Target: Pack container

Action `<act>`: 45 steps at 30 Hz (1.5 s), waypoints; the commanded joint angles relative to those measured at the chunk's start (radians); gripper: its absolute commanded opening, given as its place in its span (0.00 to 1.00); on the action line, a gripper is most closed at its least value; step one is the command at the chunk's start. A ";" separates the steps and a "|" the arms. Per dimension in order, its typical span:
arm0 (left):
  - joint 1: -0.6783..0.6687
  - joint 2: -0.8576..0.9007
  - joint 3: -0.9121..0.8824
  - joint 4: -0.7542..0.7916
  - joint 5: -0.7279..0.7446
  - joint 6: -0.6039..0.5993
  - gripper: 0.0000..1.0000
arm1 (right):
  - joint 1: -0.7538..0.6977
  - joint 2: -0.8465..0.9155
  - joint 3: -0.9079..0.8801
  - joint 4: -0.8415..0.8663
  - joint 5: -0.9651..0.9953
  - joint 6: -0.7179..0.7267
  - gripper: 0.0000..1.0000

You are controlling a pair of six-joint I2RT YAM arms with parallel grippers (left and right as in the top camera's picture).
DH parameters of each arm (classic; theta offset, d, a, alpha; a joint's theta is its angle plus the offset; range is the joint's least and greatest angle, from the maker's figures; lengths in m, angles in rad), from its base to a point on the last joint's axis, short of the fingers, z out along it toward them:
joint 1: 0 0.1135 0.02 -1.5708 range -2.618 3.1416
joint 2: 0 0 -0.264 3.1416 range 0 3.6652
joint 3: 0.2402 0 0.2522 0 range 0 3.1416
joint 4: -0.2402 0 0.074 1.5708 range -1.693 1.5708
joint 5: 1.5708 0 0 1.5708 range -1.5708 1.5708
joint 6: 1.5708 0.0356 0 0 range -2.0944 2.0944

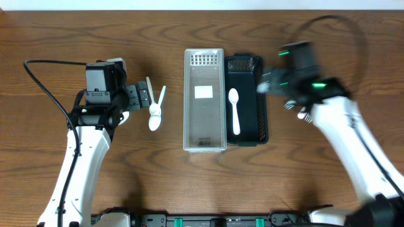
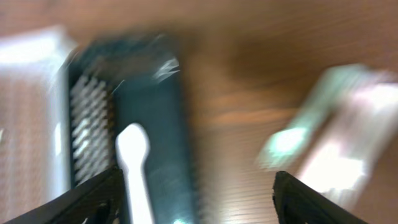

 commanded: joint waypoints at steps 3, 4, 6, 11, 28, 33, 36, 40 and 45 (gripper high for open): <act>0.004 0.003 0.018 0.000 -0.009 0.009 0.98 | -0.266 0.020 -0.005 -0.060 0.088 -0.002 0.72; 0.004 0.003 0.018 0.000 -0.009 0.009 0.98 | -0.300 0.039 -0.010 -0.061 0.082 -0.002 0.72; 0.004 0.003 0.018 0.000 -0.009 0.009 0.98 | -0.363 0.092 -0.011 -0.061 0.065 -0.002 0.72; 0.004 0.003 0.018 0.000 -0.009 0.009 0.98 | -0.441 0.227 -0.011 -0.026 -0.029 -0.002 0.65; 0.004 0.003 0.018 0.000 -0.009 0.009 0.98 | -0.434 0.457 -0.011 -0.025 -0.063 0.010 0.56; 0.004 0.003 0.018 0.000 -0.009 0.009 0.98 | -0.434 0.486 -0.012 -0.023 -0.048 0.010 0.53; 0.004 0.003 0.018 0.000 -0.009 0.009 0.98 | -0.434 0.507 -0.012 -0.023 -0.043 0.010 0.47; 0.004 0.003 0.018 0.000 -0.009 0.009 0.98 | -0.434 0.524 -0.012 -0.026 -0.037 0.017 0.32; 0.004 0.003 0.018 0.000 -0.009 0.009 0.98 | -0.433 0.484 -0.002 -0.039 -0.007 0.017 0.02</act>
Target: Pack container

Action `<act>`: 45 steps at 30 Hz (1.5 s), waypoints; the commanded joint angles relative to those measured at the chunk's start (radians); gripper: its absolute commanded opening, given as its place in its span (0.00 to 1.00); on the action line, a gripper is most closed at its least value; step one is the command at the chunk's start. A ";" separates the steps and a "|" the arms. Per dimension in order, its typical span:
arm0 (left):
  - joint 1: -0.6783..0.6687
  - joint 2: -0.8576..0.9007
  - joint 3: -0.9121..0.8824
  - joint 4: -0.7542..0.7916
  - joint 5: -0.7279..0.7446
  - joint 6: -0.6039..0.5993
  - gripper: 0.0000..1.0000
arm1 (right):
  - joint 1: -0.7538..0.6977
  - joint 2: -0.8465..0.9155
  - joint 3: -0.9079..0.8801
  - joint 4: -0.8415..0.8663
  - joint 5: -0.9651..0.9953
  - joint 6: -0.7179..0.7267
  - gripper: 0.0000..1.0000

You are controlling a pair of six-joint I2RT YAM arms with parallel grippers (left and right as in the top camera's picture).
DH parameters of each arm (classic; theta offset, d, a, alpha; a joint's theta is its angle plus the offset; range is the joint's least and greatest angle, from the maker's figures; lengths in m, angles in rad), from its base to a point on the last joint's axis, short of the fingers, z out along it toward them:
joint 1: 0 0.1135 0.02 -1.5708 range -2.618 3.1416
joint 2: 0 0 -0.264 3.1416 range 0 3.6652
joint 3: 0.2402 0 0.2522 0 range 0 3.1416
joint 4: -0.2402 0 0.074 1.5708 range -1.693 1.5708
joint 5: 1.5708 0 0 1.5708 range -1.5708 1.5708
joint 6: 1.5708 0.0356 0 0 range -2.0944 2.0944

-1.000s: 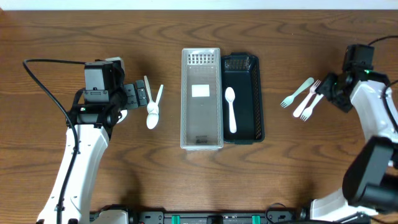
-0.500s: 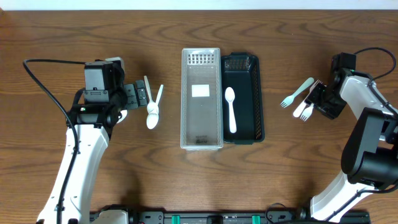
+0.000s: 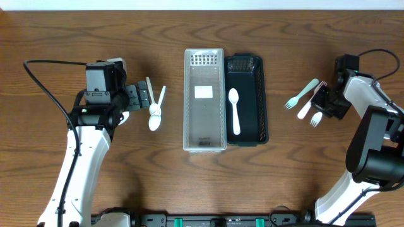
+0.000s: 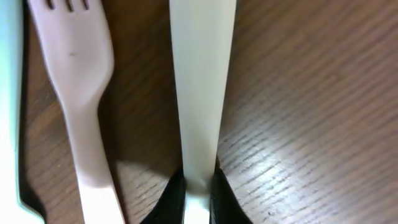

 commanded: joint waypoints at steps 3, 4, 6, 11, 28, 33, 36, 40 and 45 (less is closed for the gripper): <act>0.004 0.003 0.018 0.000 -0.009 0.008 0.98 | 0.021 -0.101 0.034 -0.048 0.030 0.003 0.01; 0.004 0.003 0.018 0.000 -0.009 0.008 0.98 | 0.034 -0.141 0.047 -0.060 0.026 0.002 0.01; 0.004 0.003 0.018 0.000 -0.009 0.009 0.98 | 0.077 -0.242 0.078 -0.077 -0.016 -0.013 0.01; 0.004 0.003 0.018 0.000 -0.009 0.009 0.98 | 0.245 -0.425 0.091 -0.016 -0.123 -0.012 0.01; 0.004 0.003 0.018 0.000 -0.009 0.009 0.98 | 0.674 -0.057 0.085 0.047 0.007 -0.017 0.04; 0.004 0.003 0.018 0.000 -0.009 0.009 0.98 | 0.657 -0.138 0.191 -0.001 -0.018 -0.119 0.61; 0.004 0.003 0.018 0.000 -0.009 0.009 0.98 | 0.616 -0.224 0.256 -0.015 0.043 -0.120 0.74; 0.004 0.003 0.018 0.000 -0.009 0.009 0.98 | 0.504 -0.293 0.267 -0.005 0.144 -0.107 0.77; 0.004 0.003 0.018 0.000 -0.009 0.008 0.98 | 0.291 -0.254 0.239 -0.069 0.155 -0.025 0.72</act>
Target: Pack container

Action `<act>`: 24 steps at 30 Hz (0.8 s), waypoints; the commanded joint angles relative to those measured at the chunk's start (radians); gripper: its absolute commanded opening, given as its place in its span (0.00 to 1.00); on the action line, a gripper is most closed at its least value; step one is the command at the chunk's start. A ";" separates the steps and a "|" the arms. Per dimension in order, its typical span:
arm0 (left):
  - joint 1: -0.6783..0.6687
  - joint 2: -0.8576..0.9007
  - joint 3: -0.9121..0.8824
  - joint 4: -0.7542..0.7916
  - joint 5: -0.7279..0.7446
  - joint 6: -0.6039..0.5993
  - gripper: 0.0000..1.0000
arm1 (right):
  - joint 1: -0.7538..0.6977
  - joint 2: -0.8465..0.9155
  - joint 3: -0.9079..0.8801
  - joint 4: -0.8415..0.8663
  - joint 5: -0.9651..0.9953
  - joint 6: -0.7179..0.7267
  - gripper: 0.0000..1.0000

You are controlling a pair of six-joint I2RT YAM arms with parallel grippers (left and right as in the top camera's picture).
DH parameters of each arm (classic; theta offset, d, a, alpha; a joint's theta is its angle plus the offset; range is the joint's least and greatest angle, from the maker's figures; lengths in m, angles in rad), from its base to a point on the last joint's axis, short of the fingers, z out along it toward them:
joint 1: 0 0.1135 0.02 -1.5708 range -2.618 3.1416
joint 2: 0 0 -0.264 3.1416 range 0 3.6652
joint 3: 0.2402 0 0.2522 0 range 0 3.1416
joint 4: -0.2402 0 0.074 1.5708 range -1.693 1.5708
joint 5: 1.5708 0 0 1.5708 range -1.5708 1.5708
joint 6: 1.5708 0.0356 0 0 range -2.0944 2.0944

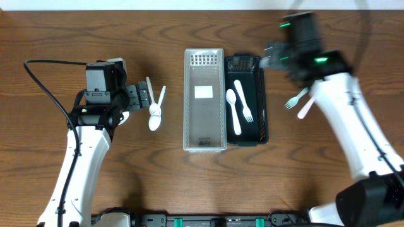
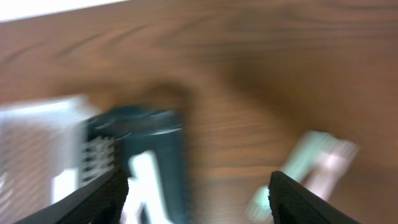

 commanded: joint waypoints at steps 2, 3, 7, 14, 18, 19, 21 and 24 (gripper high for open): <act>0.004 0.003 0.018 0.000 -0.009 0.006 0.98 | -0.172 0.100 -0.054 -0.046 0.016 0.092 0.67; 0.004 0.003 0.018 0.000 -0.009 0.006 0.98 | -0.206 0.126 -0.055 -0.052 -0.024 0.095 0.64; 0.004 0.003 0.018 0.000 -0.009 0.006 0.98 | -0.279 0.214 -0.055 -0.047 -0.099 0.095 0.63; 0.004 0.003 0.018 0.000 -0.009 0.006 0.98 | -0.296 0.310 -0.055 -0.058 -0.097 0.095 0.66; 0.004 0.003 0.018 0.000 -0.009 0.006 0.98 | -0.299 0.363 -0.055 -0.059 -0.073 0.095 0.66; 0.004 0.003 0.018 0.000 -0.009 0.006 0.98 | -0.299 0.376 -0.055 -0.063 -0.060 0.095 0.66; 0.004 0.003 0.018 0.000 -0.009 0.006 0.98 | -0.299 0.402 -0.055 -0.071 -0.053 0.095 0.66; 0.004 0.003 0.018 0.000 -0.009 0.006 0.98 | -0.301 0.427 -0.055 -0.072 -0.054 0.095 0.66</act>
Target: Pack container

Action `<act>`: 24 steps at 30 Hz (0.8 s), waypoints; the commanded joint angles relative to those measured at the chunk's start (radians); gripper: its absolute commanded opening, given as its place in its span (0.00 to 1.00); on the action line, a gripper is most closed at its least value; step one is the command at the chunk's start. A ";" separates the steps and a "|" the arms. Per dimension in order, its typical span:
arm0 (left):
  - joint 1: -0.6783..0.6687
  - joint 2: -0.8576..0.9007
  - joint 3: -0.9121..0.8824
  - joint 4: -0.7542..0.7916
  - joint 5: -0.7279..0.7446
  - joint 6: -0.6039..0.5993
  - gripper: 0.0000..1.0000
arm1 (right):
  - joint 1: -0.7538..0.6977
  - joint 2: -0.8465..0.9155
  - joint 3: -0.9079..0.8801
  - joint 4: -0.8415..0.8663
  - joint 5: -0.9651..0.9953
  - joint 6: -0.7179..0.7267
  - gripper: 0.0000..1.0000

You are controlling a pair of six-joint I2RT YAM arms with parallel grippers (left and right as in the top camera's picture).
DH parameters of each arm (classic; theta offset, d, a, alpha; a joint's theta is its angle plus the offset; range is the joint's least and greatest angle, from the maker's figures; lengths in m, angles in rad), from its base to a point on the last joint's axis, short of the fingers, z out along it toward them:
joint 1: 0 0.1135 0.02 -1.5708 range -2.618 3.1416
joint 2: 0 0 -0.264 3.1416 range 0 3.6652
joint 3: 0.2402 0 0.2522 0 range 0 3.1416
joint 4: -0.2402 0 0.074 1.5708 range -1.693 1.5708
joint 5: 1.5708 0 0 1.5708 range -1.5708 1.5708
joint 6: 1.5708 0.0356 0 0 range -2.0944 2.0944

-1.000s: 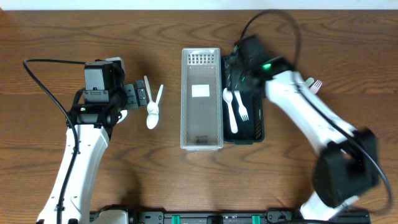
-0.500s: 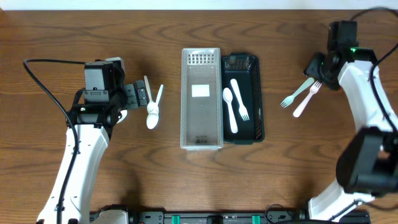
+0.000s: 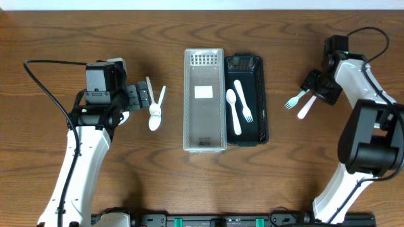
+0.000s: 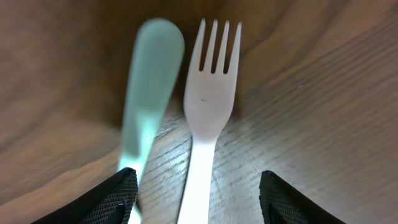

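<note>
The black container (image 3: 260,120) holds a white spoon (image 3: 234,111) and a white fork (image 3: 243,101). Beside it on the left lies the clear lid (image 3: 205,101). At the right, a green fork (image 3: 292,101) and a pale fork (image 3: 306,108) lie on the table. My right gripper (image 3: 314,88) is low over their handles. In the right wrist view it (image 4: 200,202) is open, with the pale fork (image 4: 208,112) between its fingers and the green one (image 4: 148,74) by the left finger. My left gripper (image 3: 142,96) looks open beside a white spoon (image 3: 156,112).
A second white utensil (image 3: 149,92) lies crossed with the spoon at the left gripper's tips. The brown wooden table (image 3: 189,183) runs past the frame on all sides. A black cable (image 3: 44,88) loops behind the left arm.
My right gripper was up over the far end of the black container, open. Now it is down at the two forks on the right, open astride the pale one. The left arm is unchanged.
First the container held only the spoon and my right gripper was moving beside it. Then it was shut on a white handle among three utensils at the right. After that the white fork lay in the container, and the gripper is now back at the two remaining forks.
</note>
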 commanded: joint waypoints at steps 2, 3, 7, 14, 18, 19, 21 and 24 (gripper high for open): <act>0.004 0.003 0.018 0.000 -0.009 0.006 0.98 | -0.006 0.035 0.001 0.000 0.022 0.011 0.66; 0.004 0.003 0.018 0.000 -0.009 0.006 0.98 | -0.006 0.039 0.001 0.002 0.023 0.011 0.66; 0.004 0.003 0.018 0.000 -0.009 0.006 0.98 | -0.006 0.056 0.001 0.012 0.042 0.011 0.65; 0.004 0.003 0.018 0.000 -0.009 0.006 0.98 | -0.006 0.100 -0.007 0.027 0.067 0.011 0.61; 0.004 0.003 0.018 0.000 -0.009 0.006 0.98 | -0.007 0.110 -0.014 0.034 0.068 0.011 0.58; 0.004 0.003 0.018 0.000 -0.009 0.006 0.98 | -0.007 0.110 -0.014 0.035 0.068 0.011 0.57; 0.004 0.003 0.018 0.000 -0.009 0.006 0.98 | -0.007 0.110 -0.014 0.037 0.068 0.011 0.54; 0.004 0.003 0.018 0.000 -0.009 0.006 0.98 | -0.007 0.110 -0.019 0.037 0.068 0.011 0.44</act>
